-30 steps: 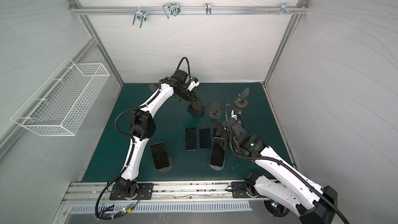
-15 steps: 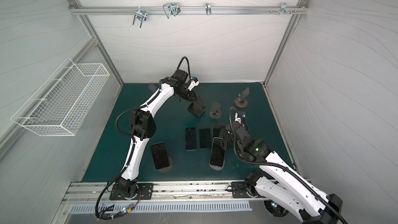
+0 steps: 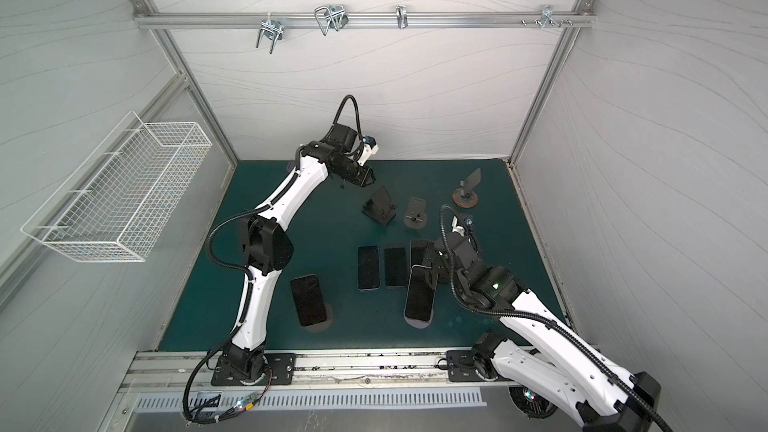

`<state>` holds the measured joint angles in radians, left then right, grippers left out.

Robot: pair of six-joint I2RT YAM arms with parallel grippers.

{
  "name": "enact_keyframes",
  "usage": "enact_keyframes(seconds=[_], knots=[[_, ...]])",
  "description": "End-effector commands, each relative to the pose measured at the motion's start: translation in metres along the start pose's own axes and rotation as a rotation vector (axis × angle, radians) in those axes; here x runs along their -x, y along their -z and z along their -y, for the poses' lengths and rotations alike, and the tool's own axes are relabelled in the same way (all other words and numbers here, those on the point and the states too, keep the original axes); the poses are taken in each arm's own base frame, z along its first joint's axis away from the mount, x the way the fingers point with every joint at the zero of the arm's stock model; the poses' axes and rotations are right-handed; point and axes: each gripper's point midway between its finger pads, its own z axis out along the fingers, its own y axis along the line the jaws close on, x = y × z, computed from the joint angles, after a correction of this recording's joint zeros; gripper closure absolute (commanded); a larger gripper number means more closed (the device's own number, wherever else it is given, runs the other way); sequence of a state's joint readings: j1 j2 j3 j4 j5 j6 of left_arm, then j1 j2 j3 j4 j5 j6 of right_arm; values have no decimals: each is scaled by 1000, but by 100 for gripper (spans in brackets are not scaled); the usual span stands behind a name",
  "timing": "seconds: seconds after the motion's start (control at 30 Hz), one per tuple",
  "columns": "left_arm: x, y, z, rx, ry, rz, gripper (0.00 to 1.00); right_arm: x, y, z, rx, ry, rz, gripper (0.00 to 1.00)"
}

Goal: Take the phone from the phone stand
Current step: 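Lower the folding stand onto the table and open the left gripper, then return the left arm to rest while the right gripper reaches the lilac stand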

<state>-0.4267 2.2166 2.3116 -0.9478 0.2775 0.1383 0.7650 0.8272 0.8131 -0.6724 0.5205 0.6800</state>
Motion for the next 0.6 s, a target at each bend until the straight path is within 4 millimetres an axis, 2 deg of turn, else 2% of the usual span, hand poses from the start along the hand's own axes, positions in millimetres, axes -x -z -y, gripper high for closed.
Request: enact_keyframes(seconds=[0.0, 0.13, 0.17, 0.27, 0.4, 0.5, 0.57], knots=[[21, 51, 0, 94, -61, 118, 68, 1, 7, -3, -8, 9, -57, 1], [11, 76, 0, 146, -81, 158, 65, -5, 15, 14, -137, -71, -144, 1], [6, 80, -1, 159, -84, 162, 62, -8, 16, 16, -158, -76, -166, 1], [-8, 88, -8, 207, -92, 172, 55, -17, 17, 13, -173, -67, -255, 1], [-49, 83, -26, 268, -98, 122, 51, -34, 19, 11, -191, -79, -355, 1], [-79, 85, -51, 315, -57, 104, 39, -46, 25, 7, -184, -123, -401, 1], [-98, 89, -69, 312, 8, 98, 35, -51, 28, 0, -156, -129, -412, 1]])
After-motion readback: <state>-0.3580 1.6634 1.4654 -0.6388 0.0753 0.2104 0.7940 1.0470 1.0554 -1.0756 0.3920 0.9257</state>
